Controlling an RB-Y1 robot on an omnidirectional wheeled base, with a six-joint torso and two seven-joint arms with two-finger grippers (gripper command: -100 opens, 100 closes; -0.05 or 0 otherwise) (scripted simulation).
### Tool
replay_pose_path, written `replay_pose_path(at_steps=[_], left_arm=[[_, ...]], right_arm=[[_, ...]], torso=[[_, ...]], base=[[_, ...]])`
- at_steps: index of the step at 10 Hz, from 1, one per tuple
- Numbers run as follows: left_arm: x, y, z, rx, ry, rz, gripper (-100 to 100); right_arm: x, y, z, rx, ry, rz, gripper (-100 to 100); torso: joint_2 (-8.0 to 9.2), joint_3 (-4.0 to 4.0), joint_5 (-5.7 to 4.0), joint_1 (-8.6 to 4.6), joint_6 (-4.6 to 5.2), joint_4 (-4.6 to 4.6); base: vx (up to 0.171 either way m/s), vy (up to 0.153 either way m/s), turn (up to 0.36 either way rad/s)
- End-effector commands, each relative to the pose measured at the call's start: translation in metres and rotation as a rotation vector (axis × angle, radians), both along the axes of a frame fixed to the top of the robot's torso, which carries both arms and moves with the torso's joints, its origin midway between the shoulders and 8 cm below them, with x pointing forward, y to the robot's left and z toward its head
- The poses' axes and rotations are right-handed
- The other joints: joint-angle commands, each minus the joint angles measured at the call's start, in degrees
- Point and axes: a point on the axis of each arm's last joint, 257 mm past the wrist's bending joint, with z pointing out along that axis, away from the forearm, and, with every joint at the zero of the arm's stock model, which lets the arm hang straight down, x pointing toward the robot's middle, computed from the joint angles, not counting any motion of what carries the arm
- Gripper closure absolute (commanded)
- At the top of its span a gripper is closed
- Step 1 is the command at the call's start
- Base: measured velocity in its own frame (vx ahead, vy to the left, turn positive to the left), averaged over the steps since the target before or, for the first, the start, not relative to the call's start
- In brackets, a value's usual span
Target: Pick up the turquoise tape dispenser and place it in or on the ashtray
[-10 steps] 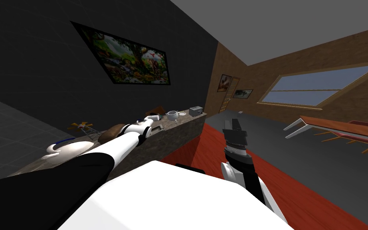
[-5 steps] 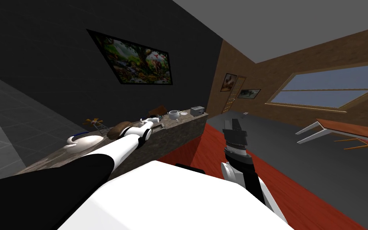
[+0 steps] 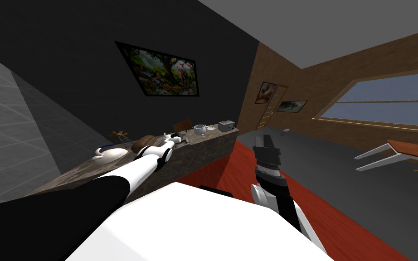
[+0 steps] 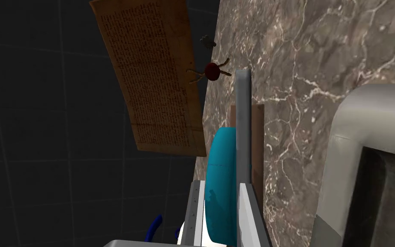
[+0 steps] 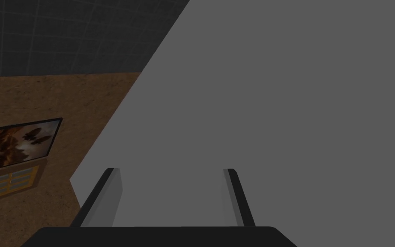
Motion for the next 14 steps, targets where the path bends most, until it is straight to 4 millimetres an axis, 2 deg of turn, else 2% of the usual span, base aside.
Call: replay_pose_path(at_steps=[1, 2, 3, 4, 7, 11, 12, 14], left_arm=[[-0.004, 0.0, -0.008, 0.028, 0.0, -0.009, 100], [-0.004, -0.001, -0.009, 0.02, -0.004, -0.007, 100], [-0.009, 0.0, -0.018, 0.056, 0.002, -0.016, 100], [-0.007, 0.0, -0.013, 0.053, -0.012, -0.015, 100], [-0.014, 0.0, -0.025, 0.081, 0.001, -0.022, 100], [-0.015, 0.001, -0.027, 0.09, 0.001, -0.024, 100], [-0.015, 0.001, -0.027, 0.093, 0.0, -0.024, -100], [-0.015, 0.001, -0.027, 0.093, 0.0, -0.024, -100]], right_arm=[[0.0, 0.0, 0.0, 0.0, 0.0, 0.0, 0], [0.0, 0.0, 0.0, 0.0, 0.0, 0.0, 0], [0.0, 0.0, 0.0, 0.0, 0.0, 0.0, 0], [0.0, 0.0, 0.0, 0.0, 0.0, 0.0, 0], [0.0, 0.0, 0.0, 0.0, 0.0, 0.0, 0], [0.0, 0.0, 0.0, 0.0, 0.0, 0.0, 0], [0.0, 0.0, 0.0, 0.0, 0.0, 0.0, 0], [0.0, 0.0, 0.0, 0.0, 0.0, 0.0, 0]], torso=[[0.0, 0.0, 0.0, 0.0, 0.0, 0.0], [0.01, 0.01, -0.01, -0.01, 0.01, 0.01], [-0.02, 0.01, -0.04, -0.02, 0.09, 0.04], [0.01, 0.02, -0.03, 0.0, -0.03, 0.02], [-0.11, -0.04, -0.06, -0.05, 0.11, 0.02], [-0.09, -0.03, -0.08, -0.08, 0.09, 0.03], [-0.1, -0.02, -0.1, -0.08, 0.14, 0.06], [-0.13, -0.04, -0.09, -0.06, 0.14, 0.05]], base=[[-0.031, -0.033, 0.124], [-0.025, -0.02, 0.048], [-0.023, -0.019, 0.123], [-0.021, -0.024, 0.091], [-0.01, -0.014, 0.027], [-0.01, -0.014, 0.032], [0.0, 0.0, 0.0], [0.0, 0.0, 0.0]])
